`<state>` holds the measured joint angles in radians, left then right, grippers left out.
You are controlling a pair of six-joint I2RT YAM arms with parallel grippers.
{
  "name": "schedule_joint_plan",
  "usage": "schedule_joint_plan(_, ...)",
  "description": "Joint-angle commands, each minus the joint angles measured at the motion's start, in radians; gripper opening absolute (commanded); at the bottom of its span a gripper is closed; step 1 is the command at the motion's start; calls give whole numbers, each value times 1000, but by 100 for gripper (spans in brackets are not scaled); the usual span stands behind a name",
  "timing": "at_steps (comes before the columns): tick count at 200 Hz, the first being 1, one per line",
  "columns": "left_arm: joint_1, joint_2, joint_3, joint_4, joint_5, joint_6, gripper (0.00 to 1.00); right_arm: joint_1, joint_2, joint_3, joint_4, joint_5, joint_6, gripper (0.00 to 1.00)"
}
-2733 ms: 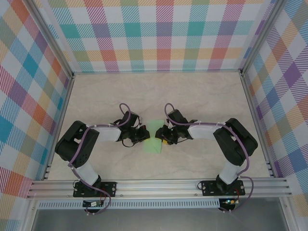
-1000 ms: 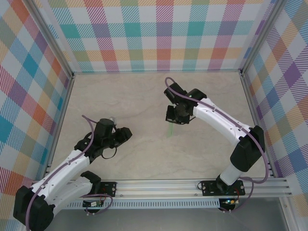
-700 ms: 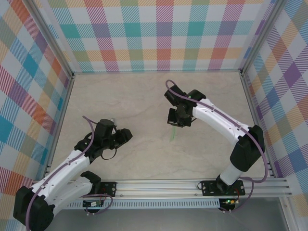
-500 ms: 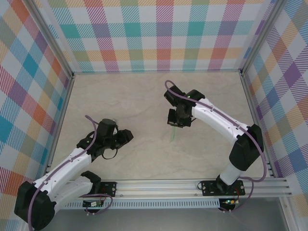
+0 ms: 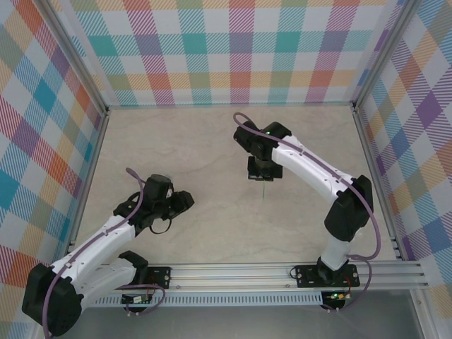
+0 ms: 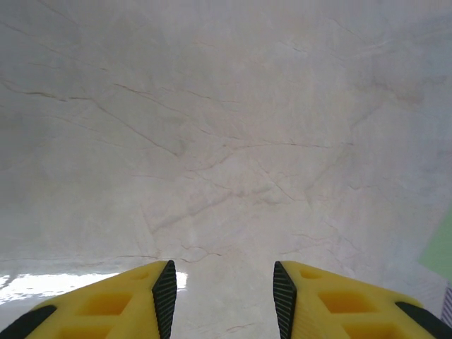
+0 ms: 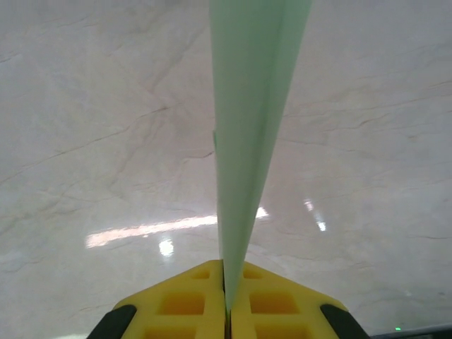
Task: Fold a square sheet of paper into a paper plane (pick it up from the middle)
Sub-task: Turn over the paper at the center of the table.
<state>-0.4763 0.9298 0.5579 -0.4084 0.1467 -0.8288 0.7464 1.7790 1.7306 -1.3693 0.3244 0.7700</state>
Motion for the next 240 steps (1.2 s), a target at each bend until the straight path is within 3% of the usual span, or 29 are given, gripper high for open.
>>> schedule_joint_plan(1,21,-24,8,-64,-114,-17,42,36,107,89,-255,191,12,7)
schedule_joint_plan(26,25,-33,15,-104,-179,-21,43,83,248,166,-360,251,57,8)
schedule_joint_plan(69,38,-110,15,-185,-307,-2,43,153,446,315,-376,200,69,11)
schedule_joint_plan(136,45,-96,29,-207,-320,51,45,156,572,367,-130,-113,63,19)
schedule_joint_plan(158,45,-88,32,-219,-309,57,45,156,589,374,-32,-230,56,31)
schedule_joint_plan(168,45,-75,35,-219,-297,54,46,154,598,391,-24,-252,58,31)
schedule_joint_plan(202,47,13,88,-203,-187,40,46,110,448,301,75,-293,57,42)
schedule_joint_plan(219,47,70,97,-125,-57,10,46,78,289,99,222,-339,71,43)
schedule_joint_plan(240,42,155,105,10,97,-6,43,40,89,-199,459,-401,97,34)
